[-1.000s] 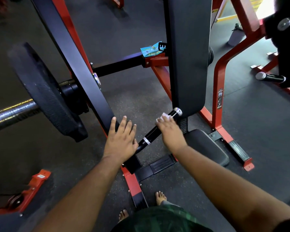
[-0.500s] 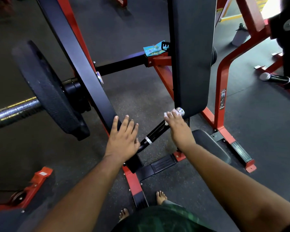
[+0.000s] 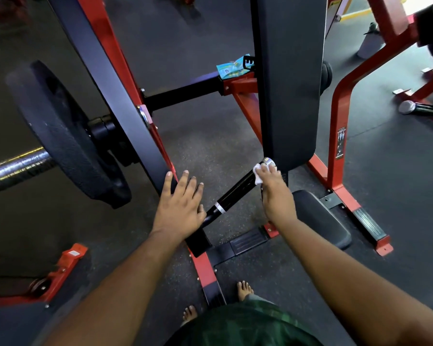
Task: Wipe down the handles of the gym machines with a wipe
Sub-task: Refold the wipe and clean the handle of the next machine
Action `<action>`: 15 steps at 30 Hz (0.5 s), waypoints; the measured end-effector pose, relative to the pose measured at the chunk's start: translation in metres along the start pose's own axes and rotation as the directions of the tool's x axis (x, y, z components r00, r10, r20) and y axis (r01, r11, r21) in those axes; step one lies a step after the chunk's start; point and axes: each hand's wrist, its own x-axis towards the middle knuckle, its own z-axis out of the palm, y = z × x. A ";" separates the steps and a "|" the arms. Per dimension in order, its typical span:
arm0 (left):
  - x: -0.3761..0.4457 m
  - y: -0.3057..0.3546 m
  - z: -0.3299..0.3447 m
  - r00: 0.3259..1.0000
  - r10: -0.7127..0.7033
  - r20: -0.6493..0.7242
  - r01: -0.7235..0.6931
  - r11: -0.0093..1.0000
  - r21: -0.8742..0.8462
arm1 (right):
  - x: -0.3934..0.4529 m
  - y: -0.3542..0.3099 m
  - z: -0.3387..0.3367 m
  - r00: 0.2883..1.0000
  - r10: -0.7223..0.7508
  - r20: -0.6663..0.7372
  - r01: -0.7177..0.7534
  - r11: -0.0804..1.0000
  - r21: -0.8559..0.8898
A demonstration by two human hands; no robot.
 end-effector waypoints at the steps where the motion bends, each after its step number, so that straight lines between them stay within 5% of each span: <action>1: 0.000 0.000 0.000 1.000 -0.001 -0.005 0.001 1.000 0.003 | 0.001 0.003 0.006 0.999 -0.036 0.040 0.038 0.999 -0.035; 5: 0.000 0.001 0.005 0.999 -0.001 -0.054 0.002 1.000 0.012 | -0.039 -0.004 0.048 0.988 -0.072 0.137 0.069 0.997 0.025; 8: -0.001 0.003 0.008 0.997 -0.011 -0.081 0.013 1.000 0.013 | -0.080 -0.025 0.063 0.928 -0.250 0.275 0.155 0.932 0.327; 10: -0.001 0.005 0.009 0.997 -0.029 -0.072 0.031 0.999 0.022 | -0.098 -0.023 0.058 0.914 -0.253 0.318 0.051 0.848 0.528; 12: -0.001 0.011 0.009 0.994 -0.084 -0.069 0.086 0.996 0.030 | -0.095 -0.009 0.048 0.959 0.006 0.284 -0.191 0.754 0.629; 13: -0.003 0.012 0.009 0.992 -0.098 -0.076 0.100 0.995 0.024 | -0.087 -0.002 0.044 0.940 0.231 0.252 -0.342 0.621 0.705; 15: -0.005 0.014 0.010 0.985 -0.141 -0.099 0.142 0.990 0.001 | -0.054 0.014 0.034 0.759 0.569 0.316 -0.495 0.189 0.848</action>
